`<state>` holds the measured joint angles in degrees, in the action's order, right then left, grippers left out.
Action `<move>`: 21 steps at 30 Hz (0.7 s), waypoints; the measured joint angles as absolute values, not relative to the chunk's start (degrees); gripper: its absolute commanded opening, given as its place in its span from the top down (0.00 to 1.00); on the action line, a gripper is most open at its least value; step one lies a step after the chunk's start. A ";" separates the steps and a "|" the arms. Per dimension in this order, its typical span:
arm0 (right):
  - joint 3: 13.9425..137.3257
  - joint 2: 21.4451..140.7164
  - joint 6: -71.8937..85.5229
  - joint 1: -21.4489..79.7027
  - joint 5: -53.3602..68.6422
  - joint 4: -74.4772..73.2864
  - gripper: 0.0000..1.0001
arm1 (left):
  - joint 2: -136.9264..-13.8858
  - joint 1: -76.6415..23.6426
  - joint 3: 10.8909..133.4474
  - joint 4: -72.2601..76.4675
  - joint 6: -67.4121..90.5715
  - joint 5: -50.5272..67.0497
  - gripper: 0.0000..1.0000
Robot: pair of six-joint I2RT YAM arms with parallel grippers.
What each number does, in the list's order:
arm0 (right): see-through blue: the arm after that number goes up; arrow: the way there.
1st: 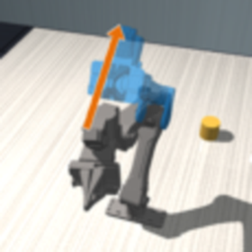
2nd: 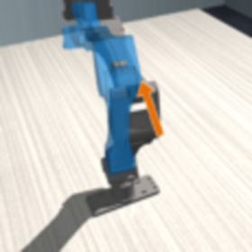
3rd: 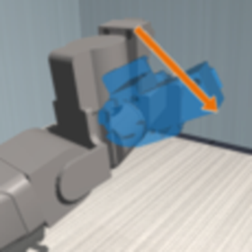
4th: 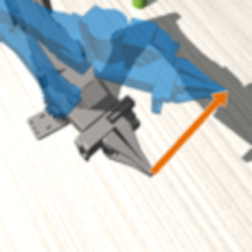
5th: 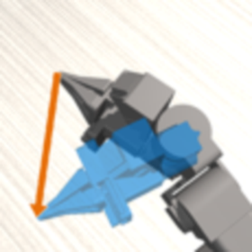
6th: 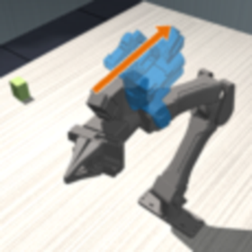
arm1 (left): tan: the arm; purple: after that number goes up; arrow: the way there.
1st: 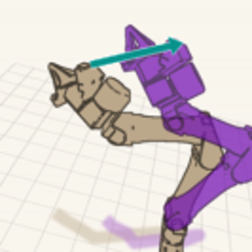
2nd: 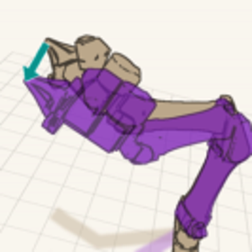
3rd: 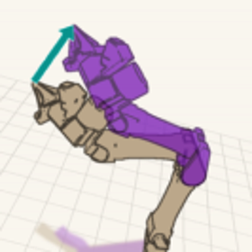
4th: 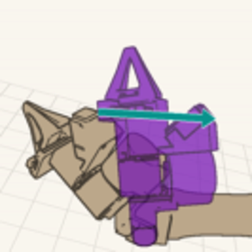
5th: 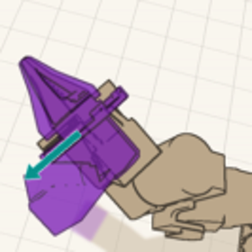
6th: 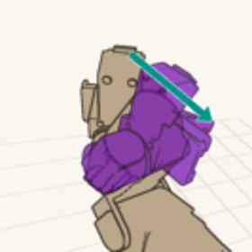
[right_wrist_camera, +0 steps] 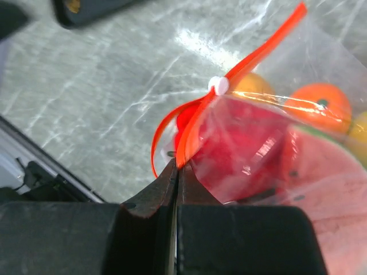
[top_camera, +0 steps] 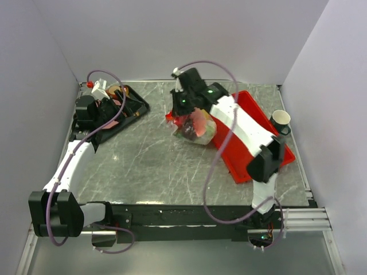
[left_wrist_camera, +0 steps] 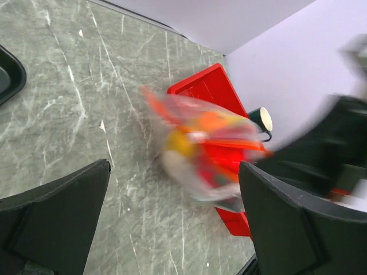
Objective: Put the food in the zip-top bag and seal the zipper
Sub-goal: Adjust the zipper food storage bag at the center of the board.
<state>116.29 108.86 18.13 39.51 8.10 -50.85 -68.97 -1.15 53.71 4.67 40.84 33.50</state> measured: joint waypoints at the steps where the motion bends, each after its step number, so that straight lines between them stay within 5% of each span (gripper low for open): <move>1: 114.89 106.10 18.11 39.57 7.68 -50.50 1.00 | -68.97 -1.10 53.71 4.58 40.73 33.36 0.01; 9: 110.17 92.20 17.67 39.55 6.26 -47.07 1.00 | -68.99 -1.04 53.71 3.95 40.51 33.06 0.01; 21: 105.95 99.83 16.23 41.60 6.52 -47.75 1.00 | -69.23 -0.89 53.91 4.12 40.58 33.15 0.01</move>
